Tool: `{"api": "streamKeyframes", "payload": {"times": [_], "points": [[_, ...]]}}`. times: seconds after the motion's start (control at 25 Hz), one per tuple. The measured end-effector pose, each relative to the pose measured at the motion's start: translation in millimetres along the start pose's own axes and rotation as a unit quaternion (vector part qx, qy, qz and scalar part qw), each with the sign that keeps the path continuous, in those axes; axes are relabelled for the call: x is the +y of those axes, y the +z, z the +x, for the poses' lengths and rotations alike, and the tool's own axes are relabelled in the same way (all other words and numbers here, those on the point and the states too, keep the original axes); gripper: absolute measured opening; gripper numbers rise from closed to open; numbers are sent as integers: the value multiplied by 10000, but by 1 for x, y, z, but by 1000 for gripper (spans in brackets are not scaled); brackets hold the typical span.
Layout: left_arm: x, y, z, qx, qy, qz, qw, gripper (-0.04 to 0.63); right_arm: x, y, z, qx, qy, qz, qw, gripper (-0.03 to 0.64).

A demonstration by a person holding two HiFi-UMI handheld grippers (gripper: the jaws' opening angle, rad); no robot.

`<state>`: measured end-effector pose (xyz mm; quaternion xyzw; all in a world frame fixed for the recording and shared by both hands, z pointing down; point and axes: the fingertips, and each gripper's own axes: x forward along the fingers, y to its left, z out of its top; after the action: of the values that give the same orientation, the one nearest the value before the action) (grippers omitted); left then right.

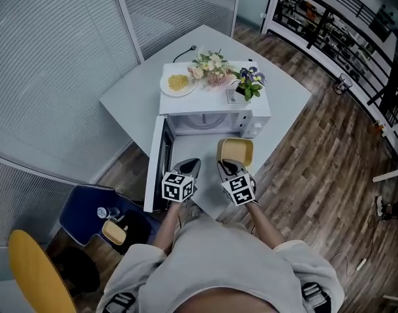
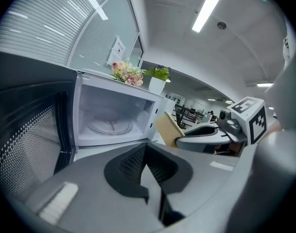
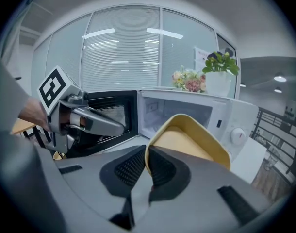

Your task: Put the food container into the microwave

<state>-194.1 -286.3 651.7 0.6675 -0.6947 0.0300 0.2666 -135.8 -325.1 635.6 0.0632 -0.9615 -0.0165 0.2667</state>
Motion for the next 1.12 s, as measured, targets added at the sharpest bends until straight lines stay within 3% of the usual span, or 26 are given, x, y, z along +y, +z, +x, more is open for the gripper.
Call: {"api": "streamKeyframes", "payload": {"times": [0.72, 1.12], "points": [[13, 2, 0, 101, -509, 47, 9986, 11, 21, 24, 46, 230, -63, -150, 9996, 28], [27, 3, 3, 32, -296, -106, 9995, 11, 23, 20, 62, 301, 201, -277, 9990, 28]]}}
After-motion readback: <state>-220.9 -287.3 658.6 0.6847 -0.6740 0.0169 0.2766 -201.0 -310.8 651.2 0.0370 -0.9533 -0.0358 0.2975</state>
